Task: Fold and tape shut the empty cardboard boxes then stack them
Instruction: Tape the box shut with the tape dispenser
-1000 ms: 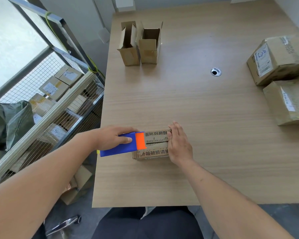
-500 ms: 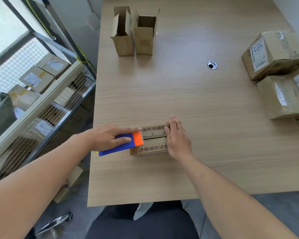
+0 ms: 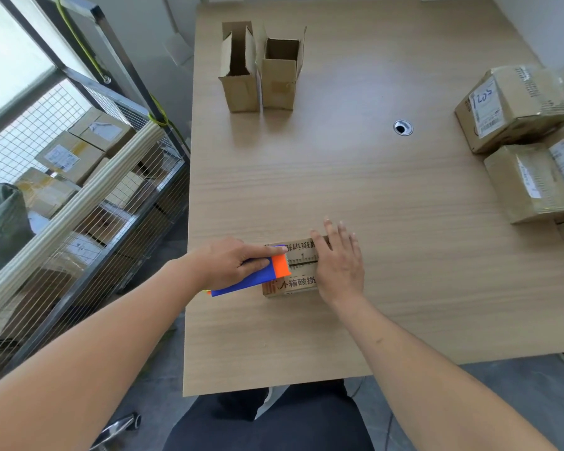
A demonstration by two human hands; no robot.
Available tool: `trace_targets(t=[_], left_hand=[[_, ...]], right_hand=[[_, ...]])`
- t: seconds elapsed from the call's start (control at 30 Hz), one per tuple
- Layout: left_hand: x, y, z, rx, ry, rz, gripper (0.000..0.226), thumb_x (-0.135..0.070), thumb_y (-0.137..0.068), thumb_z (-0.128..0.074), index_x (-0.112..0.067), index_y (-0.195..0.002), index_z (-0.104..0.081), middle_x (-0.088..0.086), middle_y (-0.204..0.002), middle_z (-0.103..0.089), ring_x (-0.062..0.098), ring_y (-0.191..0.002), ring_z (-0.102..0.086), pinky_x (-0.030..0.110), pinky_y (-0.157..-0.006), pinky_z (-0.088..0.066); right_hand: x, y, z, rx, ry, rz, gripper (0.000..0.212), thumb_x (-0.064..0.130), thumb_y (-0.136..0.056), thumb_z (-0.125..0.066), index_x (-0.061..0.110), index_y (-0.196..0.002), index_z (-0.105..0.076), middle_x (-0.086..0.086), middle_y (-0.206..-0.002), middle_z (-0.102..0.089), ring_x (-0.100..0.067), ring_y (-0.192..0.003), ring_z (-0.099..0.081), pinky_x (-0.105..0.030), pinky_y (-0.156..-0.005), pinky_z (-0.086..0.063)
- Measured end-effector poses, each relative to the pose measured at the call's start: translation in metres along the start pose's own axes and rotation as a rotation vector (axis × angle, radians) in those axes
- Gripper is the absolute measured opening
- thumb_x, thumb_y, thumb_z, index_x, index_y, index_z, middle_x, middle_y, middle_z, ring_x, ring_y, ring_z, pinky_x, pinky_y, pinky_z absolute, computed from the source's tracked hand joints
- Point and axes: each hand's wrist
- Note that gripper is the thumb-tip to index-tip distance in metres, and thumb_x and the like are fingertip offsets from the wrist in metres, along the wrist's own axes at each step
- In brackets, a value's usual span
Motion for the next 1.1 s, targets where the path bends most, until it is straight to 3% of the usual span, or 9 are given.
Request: trace_targets(t=[0.07,0.13,0.23,0.5,0.63,0.77,0.9,1.0,1.1], left_hand=[[0.003,-0.003,0.000,0.011,0.012,-0.002,0.043,-0.054,-0.107,-0.032,-0.080,-0.139,-0.018,0.002,-0.102,-0.068,0.020,-0.087,-0.060,0.044,-0.085,-0.051],[0.007,-0.005,0.000,0.020,0.024,-0.007,0.043,-0.056,-0.106,-0.032,-0.081,-0.138,-0.018,-0.001,-0.109,-0.069,0.020,-0.090,-0.061,0.044,-0.087,-0.051],[0.009,-0.003,0.000,0.008,0.070,-0.014,0.043,-0.054,-0.106,-0.036,-0.079,-0.139,-0.023,-0.012,-0.119,-0.067,0.015,-0.094,-0.061,0.039,-0.090,-0.050],[0.028,0.008,-0.007,-0.009,0.228,-0.027,0.044,-0.050,-0.106,-0.044,-0.076,-0.139,-0.030,-0.028,-0.133,-0.060,0.009,-0.115,-0.059,0.039,-0.102,-0.048],[0.042,0.024,-0.004,-0.008,0.308,-0.050,0.045,-0.041,-0.106,-0.050,-0.068,-0.141,-0.040,-0.046,-0.138,-0.047,-0.011,-0.130,-0.047,0.019,-0.109,-0.037],[0.066,0.049,0.004,0.037,0.286,-0.061,0.046,-0.037,-0.106,-0.051,-0.067,-0.139,-0.041,-0.058,-0.129,-0.041,-0.026,-0.115,-0.046,0.007,-0.098,-0.035],[0.083,0.056,0.003,0.087,0.223,-0.023,0.044,-0.048,-0.105,-0.046,-0.074,-0.139,-0.034,-0.037,-0.139,-0.053,0.005,-0.120,-0.060,0.030,-0.105,-0.044],[0.082,0.048,-0.001,0.079,0.197,-0.039,0.046,-0.042,-0.107,-0.048,-0.073,-0.139,-0.036,-0.055,-0.137,-0.038,-0.009,-0.125,-0.050,0.009,-0.101,-0.033],[0.076,0.041,-0.007,0.070,0.143,-0.031,0.047,-0.045,-0.107,-0.045,-0.075,-0.139,-0.031,-0.054,-0.139,-0.036,-0.006,-0.128,-0.048,0.019,-0.106,-0.037]], right_hand=[[0.009,0.001,-0.003,-0.012,-0.023,-0.060,0.045,0.029,-0.103,-0.044,0.023,-0.148,-0.048,-0.008,-0.165,-0.030,-0.034,-0.155,-0.018,-0.055,-0.125,-0.016],[0.009,0.001,-0.006,0.018,0.011,-0.052,0.061,0.058,-0.105,-0.024,0.025,-0.155,-0.037,-0.008,-0.169,-0.020,-0.032,-0.157,-0.006,-0.053,-0.126,-0.006],[0.007,-0.001,-0.009,0.078,0.087,-0.020,0.073,0.071,-0.101,-0.017,0.029,-0.161,-0.020,-0.005,-0.172,-0.003,-0.028,-0.157,0.011,-0.053,-0.126,0.003],[0.010,-0.007,-0.001,0.184,0.097,-0.055,0.076,0.074,-0.099,-0.008,0.033,-0.162,-0.004,-0.003,-0.170,0.017,-0.024,-0.153,0.028,-0.052,-0.124,0.013],[0.011,-0.008,0.003,0.232,0.111,-0.064,0.076,0.075,-0.098,-0.008,0.035,-0.162,0.001,-0.002,-0.168,0.025,-0.023,-0.150,0.034,-0.050,-0.122,0.018],[0.012,-0.009,0.005,0.266,0.127,-0.066,0.076,0.075,-0.098,-0.004,0.036,-0.161,0.006,-0.002,-0.166,0.030,-0.022,-0.148,0.037,-0.050,-0.122,0.020],[0.012,-0.009,0.005,0.252,0.129,-0.061,0.076,0.075,-0.097,-0.004,0.036,-0.162,0.005,-0.002,-0.167,0.028,-0.022,-0.149,0.037,-0.050,-0.122,0.020],[0.012,-0.009,0.005,0.261,0.145,-0.060,0.076,0.075,-0.098,-0.005,0.035,-0.162,0.003,-0.002,-0.167,0.026,-0.023,-0.149,0.035,-0.050,-0.122,0.019],[0.014,-0.010,0.002,0.250,0.156,-0.059,0.074,0.072,-0.100,-0.009,0.033,-0.162,-0.001,-0.007,-0.168,0.024,-0.027,-0.152,0.030,-0.053,-0.123,0.016]])
Point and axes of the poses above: each hand's wrist, its own y-axis away from the middle knuckle, its own z-axis out of the back of the hand, x = y × z
